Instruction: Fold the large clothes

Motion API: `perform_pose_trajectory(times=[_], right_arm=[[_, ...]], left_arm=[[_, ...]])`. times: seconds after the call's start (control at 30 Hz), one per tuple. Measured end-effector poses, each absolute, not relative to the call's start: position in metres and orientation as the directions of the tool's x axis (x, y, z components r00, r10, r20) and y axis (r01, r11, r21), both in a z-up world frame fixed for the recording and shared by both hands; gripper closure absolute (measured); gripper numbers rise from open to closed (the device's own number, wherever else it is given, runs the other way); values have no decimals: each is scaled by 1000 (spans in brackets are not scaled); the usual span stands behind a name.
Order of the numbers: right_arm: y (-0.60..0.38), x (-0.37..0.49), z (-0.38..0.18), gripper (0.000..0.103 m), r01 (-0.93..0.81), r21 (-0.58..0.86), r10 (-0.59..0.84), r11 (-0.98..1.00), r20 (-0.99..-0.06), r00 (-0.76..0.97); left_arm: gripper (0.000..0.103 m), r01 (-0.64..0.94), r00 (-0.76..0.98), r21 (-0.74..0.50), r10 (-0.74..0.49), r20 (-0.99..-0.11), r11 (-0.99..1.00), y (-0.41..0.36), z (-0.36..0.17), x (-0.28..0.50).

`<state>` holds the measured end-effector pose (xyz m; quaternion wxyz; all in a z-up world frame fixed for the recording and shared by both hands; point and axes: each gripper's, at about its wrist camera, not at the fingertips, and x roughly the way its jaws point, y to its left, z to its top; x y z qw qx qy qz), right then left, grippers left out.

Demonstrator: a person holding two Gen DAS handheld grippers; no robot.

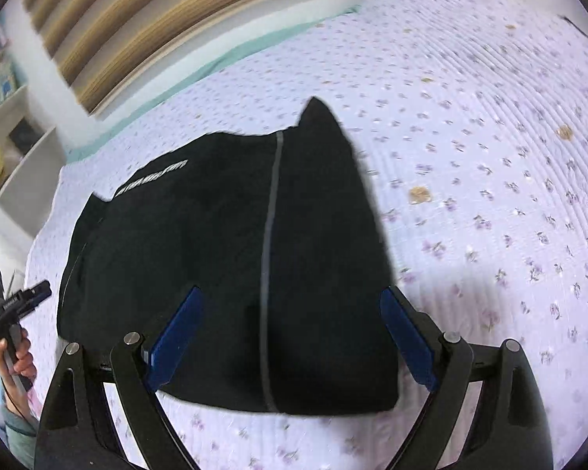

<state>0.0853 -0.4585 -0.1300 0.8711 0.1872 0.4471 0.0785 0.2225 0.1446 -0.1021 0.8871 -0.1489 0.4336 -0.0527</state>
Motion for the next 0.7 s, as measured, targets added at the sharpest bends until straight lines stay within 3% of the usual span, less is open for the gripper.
perform_pose_trajectory(times=[0.43, 0.7], right_arm=[[-484, 144, -147, 10, 53, 468, 359, 882, -741, 568], [-482, 184, -186, 9, 66, 557, 467, 828, -750, 469]], left_arm=[[35, -88, 465, -537, -442, -767, 839, 161, -152, 303], [24, -131, 426, -675, -574, -700, 726, 164, -193, 319]])
